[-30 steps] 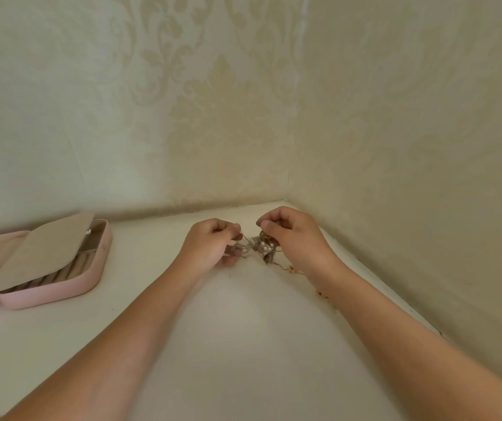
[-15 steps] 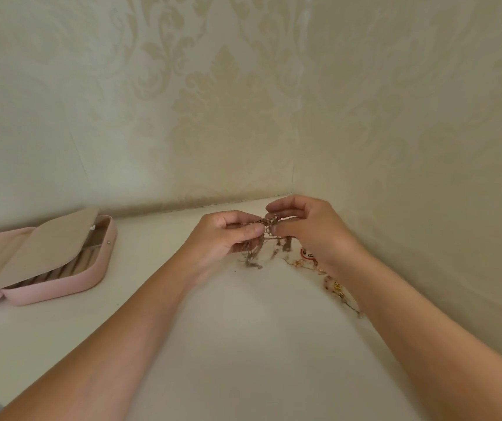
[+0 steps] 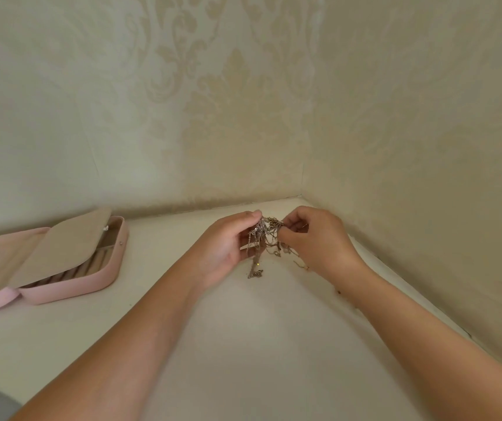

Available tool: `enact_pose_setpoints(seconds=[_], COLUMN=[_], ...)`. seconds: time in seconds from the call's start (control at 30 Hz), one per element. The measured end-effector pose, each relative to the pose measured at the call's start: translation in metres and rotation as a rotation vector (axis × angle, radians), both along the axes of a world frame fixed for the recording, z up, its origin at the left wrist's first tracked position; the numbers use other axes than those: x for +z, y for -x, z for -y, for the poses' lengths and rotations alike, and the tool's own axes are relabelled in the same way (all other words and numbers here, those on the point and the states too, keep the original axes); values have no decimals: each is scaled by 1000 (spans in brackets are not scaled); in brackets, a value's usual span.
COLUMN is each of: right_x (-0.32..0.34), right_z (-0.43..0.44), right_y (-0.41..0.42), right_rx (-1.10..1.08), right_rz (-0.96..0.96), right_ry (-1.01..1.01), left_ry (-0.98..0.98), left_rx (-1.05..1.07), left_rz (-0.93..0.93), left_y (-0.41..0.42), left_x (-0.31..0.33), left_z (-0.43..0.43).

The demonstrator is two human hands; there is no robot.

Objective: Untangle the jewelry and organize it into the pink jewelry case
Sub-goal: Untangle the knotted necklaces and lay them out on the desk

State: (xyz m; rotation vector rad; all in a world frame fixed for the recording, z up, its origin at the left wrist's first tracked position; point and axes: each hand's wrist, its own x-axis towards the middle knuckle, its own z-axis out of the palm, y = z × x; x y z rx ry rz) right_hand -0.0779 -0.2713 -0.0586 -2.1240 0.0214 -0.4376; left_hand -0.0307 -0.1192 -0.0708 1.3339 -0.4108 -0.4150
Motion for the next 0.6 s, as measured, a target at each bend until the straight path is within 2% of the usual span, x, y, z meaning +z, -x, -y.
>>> enact_pose_setpoints(seconds=[0.1,0.37,0.43,0.6], right_x=[-2,-1,-2,0], right_z=[0,4,2,-6], right_y=[-1,-2,-1,4], right_rx=[28,38,56,158], right_rz=[-61,-21,-16,-8], right_ry=[-36,-10,19,-62], left_ry=[0,131,124,60], left_rx=[25,79,100,148], left_rz=[-5,-38,-24,49], left_y=[-3,-6,-6,-7], left_x=[-1,5,4,2], left_z=[-1,-3,-3,-4])
